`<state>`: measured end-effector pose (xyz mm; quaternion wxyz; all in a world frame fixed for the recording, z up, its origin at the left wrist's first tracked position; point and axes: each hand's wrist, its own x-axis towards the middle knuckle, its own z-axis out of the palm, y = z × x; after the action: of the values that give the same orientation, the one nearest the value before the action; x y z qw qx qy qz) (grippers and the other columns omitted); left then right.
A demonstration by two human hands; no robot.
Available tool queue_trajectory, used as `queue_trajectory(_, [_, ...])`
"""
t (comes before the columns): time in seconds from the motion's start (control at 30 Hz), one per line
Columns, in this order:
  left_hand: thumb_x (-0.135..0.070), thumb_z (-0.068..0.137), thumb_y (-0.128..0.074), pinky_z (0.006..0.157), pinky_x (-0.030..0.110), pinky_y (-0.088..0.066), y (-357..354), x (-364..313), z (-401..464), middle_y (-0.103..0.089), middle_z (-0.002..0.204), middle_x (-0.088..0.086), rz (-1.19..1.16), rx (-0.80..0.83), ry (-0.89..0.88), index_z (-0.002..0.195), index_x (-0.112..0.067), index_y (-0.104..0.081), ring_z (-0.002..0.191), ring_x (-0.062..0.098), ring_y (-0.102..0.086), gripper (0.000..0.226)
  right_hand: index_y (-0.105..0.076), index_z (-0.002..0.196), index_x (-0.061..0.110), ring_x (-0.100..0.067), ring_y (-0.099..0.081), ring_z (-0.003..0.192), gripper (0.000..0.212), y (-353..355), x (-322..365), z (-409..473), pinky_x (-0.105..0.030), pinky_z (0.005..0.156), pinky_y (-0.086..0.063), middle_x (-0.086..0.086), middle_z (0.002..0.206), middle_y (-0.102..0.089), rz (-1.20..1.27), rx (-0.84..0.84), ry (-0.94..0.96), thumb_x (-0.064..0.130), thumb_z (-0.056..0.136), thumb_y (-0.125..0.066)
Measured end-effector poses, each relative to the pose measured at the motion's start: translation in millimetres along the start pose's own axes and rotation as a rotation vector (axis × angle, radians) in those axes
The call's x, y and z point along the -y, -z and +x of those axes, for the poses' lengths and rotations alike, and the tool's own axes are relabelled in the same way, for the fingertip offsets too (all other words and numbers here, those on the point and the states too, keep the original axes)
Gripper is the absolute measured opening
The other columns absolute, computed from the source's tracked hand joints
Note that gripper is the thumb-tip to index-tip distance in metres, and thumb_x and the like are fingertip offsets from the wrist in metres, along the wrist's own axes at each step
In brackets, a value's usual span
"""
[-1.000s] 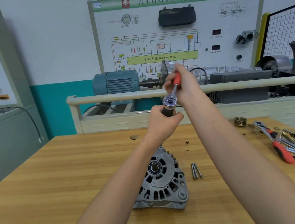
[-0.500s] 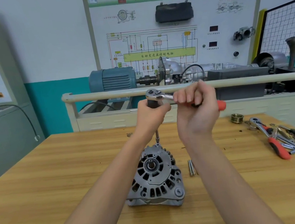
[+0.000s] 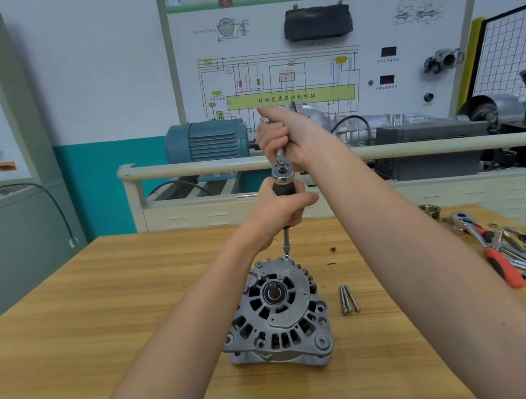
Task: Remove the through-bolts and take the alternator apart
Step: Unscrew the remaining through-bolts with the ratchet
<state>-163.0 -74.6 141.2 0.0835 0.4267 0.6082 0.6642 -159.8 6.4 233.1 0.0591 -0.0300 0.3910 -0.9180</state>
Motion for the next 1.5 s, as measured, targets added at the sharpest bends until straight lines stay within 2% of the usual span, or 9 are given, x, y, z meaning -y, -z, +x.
queue_trajectory(0.17, [0.008,0.076,-0.058,0.05,0.026,-0.025,-10.7,5.8,-2.0,-0.033,0.045,0.003,0.111,-0.192,-0.012,0.046,-0.016,-0.037,0.04,0.013,-0.026,0.043,-0.032,0.059,0.018,-0.002,-0.027,0.023,0.045,7.9,-8.0,-18.3,-0.012,0.025,-0.018,0.009,0.035,-0.029,0.203,-0.051,0.295,0.027,0.101,-0.044])
queue_trajectory(0.33, [0.005,0.075,-0.057,0.05,0.028,-0.026,-13.2,4.4,1.6,-0.036,0.045,0.003,0.116,-0.405,-0.015,0.052,-0.01,-0.041,0.044,0.016,-0.029,0.032,-0.031,0.063,0.016,-0.01,-0.026,0.035,0.035,18.1,-35.7,-56.3,-0.02,0.036,-0.025,0.004,0.043,-0.027,0.341,-0.253,0.873,0.013,0.096,-0.04])
queue_trajectory(0.53, [-0.004,0.08,-0.059,0.045,0.024,-0.022,-14.1,2.9,10.2,-0.033,0.037,-0.009,0.02,-0.617,0.039,0.047,-0.019,-0.036,0.044,0.012,-0.027,0.043,-0.042,0.047,0.012,-0.025,-0.05,0.058,0.033,22.3,-95.5,-76.5,-0.033,0.066,-0.045,-0.007,0.054,-0.043,0.089,0.033,1.19,0.005,0.079,-0.044])
queue_trajectory(0.67, [0.002,0.078,-0.059,0.041,0.021,-0.025,-5.7,4.9,7.1,-0.034,0.039,-0.007,0.005,-0.491,0.019,0.05,-0.017,-0.038,0.04,0.011,-0.028,0.04,-0.039,0.044,0.014,-0.023,-0.046,0.049,0.039,25.8,-76.3,-70.1,-0.032,0.058,-0.043,-0.005,0.049,-0.039,0.142,0.048,1.084,0.006,0.081,-0.044])
queue_trajectory(1.0, [-0.01,0.075,-0.064,0.047,0.023,-0.033,17.9,2.9,-0.8,-0.037,0.039,-0.003,0.02,0.084,-0.015,0.041,-0.023,-0.046,0.037,0.015,-0.033,0.041,-0.036,0.044,0.015,-0.007,-0.035,0.029,0.05,13.9,0.8,-15.1,-0.014,0.031,-0.03,0.007,0.038,-0.033,0.151,-0.055,0.188,0.01,0.093,-0.04])
queue_trajectory(1.17, [0.004,0.085,-0.059,0.042,0.018,-0.027,8.1,3.6,-0.8,-0.034,0.039,-0.006,0.001,-0.016,0.015,0.042,-0.02,-0.041,0.035,0.01,-0.026,0.052,-0.03,0.054,0.019,-0.006,-0.03,0.025,0.04,7.7,-0.2,-13.4,-0.013,0.027,-0.022,0.008,0.035,-0.029,0.195,-0.029,0.167,0.011,0.093,-0.038])
queue_trajectory(1.37, [0.006,0.084,-0.055,0.042,0.02,-0.023,7.4,-33.5,6.3,-0.033,0.043,-0.004,0.01,-0.112,-0.054,0.048,-0.018,-0.041,0.038,0.011,-0.026,0.045,-0.034,0.046,0.015,-0.01,-0.032,0.028,0.036,-13.8,18.7,-33.2,-0.014,0.03,-0.028,0.005,0.037,-0.032,0.222,0.013,0.408,0.003,0.079,-0.043])
queue_trajectory(1.43, [0.005,0.084,-0.055,0.041,0.02,-0.022,13.5,-32.0,5.6,-0.031,0.045,-0.002,-0.011,-0.21,-0.034,0.051,-0.017,-0.04,0.039,0.012,-0.024,0.042,-0.043,0.053,0.01,-0.013,-0.043,0.035,0.036,-9.1,12.6,-36.4,-0.021,0.042,-0.043,0.0,0.044,-0.04,0.157,0.006,0.444,0.011,0.088,-0.049])
queue_trajectory(1.5, [0.002,0.085,-0.057,0.041,0.02,-0.022,19.5,-20.8,-0.1,-0.029,0.046,-0.002,-0.039,-0.299,0.01,0.054,-0.017,-0.039,0.039,0.011,-0.024,0.04,-0.053,0.076,0.003,-0.021,-0.059,0.056,0.025,11.7,-2.6,-37.1,-0.033,0.073,-0.055,-0.007,0.062,-0.054,0.063,0.051,0.416,0.024,0.089,-0.057])
